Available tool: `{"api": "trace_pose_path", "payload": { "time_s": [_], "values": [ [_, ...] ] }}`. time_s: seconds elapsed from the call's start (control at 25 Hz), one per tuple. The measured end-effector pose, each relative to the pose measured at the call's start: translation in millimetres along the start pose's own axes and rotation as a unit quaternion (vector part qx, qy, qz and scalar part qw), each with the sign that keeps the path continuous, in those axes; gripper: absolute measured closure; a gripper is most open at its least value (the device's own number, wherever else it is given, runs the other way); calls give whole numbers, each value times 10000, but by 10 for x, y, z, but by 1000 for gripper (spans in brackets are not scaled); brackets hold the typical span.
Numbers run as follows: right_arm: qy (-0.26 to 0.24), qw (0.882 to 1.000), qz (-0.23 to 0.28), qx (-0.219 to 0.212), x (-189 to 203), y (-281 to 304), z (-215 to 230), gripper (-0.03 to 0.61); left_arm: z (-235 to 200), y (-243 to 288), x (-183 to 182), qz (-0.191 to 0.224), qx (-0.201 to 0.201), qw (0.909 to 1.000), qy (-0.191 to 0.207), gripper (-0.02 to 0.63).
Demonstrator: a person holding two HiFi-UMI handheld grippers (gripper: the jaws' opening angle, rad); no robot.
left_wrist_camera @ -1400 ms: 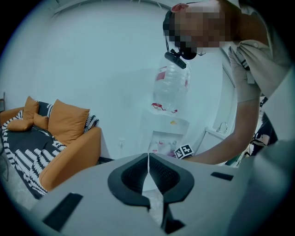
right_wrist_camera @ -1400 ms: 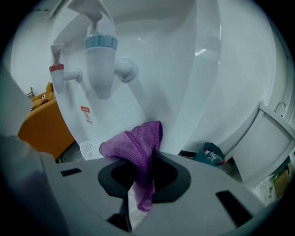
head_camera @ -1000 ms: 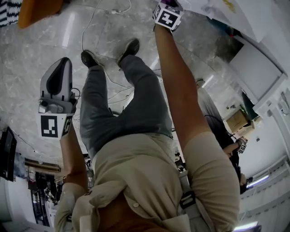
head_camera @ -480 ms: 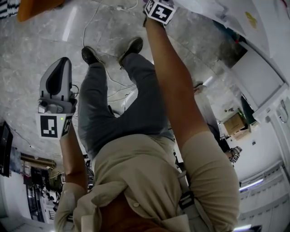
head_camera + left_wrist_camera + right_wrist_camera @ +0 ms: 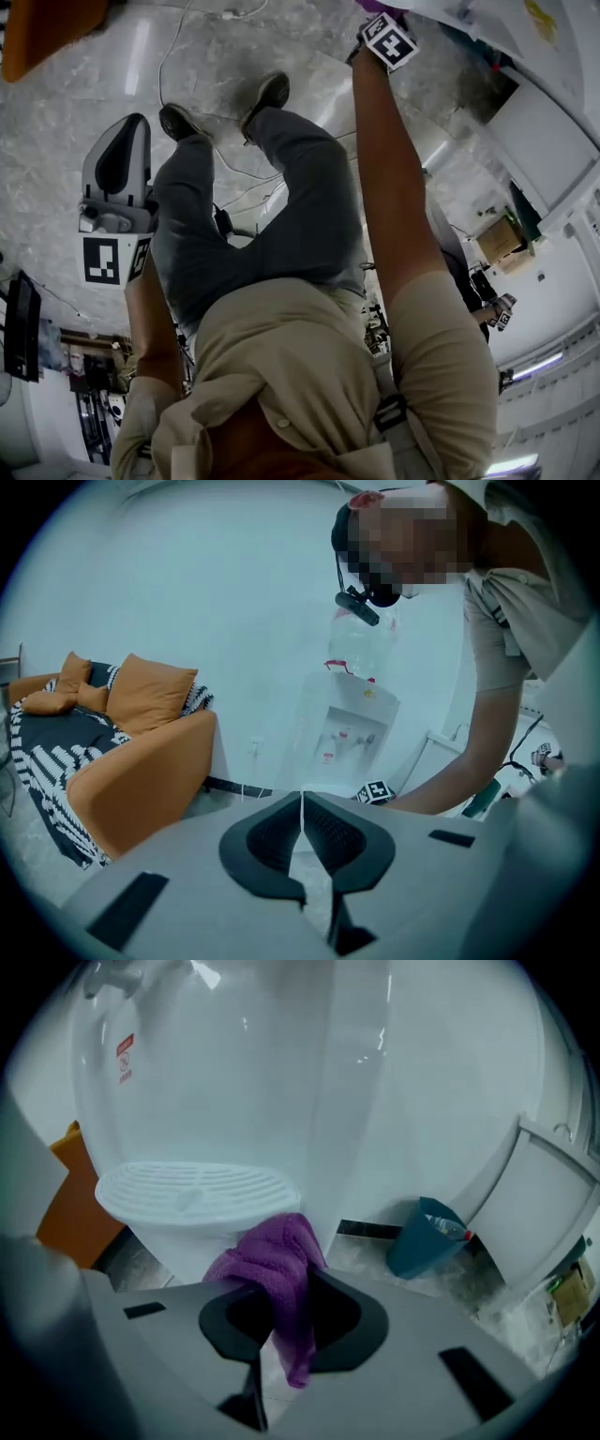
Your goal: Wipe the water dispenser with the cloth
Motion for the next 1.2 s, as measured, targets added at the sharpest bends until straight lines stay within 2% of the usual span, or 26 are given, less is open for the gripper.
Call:
{"api": "trace_pose_path", "payload": {
  "time_s": [0.16, 0.32, 0.44, 0.56, 0.68, 0.88, 1.04, 1.2],
  "values": [
    [-297, 9993, 219, -41, 81, 36, 12, 503, -9, 55, 90, -47, 101, 9999, 52, 589],
    [-472, 9980, 276, -316, 128, 2, -371, 503, -72, -19, 135, -86, 55, 9999, 105, 589],
    [-714, 9935, 372, -802, 102, -83, -864, 503, -126, -101, 107, 7, -131, 9999, 37, 589],
    [-851, 9799, 756, -1636, -76, -304, -1524, 503, -193, -269, 144, -17, -260, 9997, 36, 589],
    [-978, 9690, 970, -2052, -222, -505, -1936, 503, -255, -438, 196, -62, -316, 9994, 91, 589],
    [-1190, 9664, 936, -2076, -331, -820, -2132, 503, -264, -561, -14, 197, -463, 9987, -73, 589],
    [-1437, 9696, 594, -1892, -307, -1076, -2001, 503, -202, -680, -333, 377, -427, 9984, -30, 589],
    [-1470, 9693, 611, -1876, -466, -1514, -1842, 503, -115, -874, -722, 501, -365, 9981, 51, 589]
  ]
}}
Point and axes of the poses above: the fingertips, and each gripper's own axes: y forward along the fingers, z to its right, x out of its underside, the point moved 8 cm from there along -y, backward along the fingers, and after that the axes turned 15 degrees about x, right-handed, at the moved point
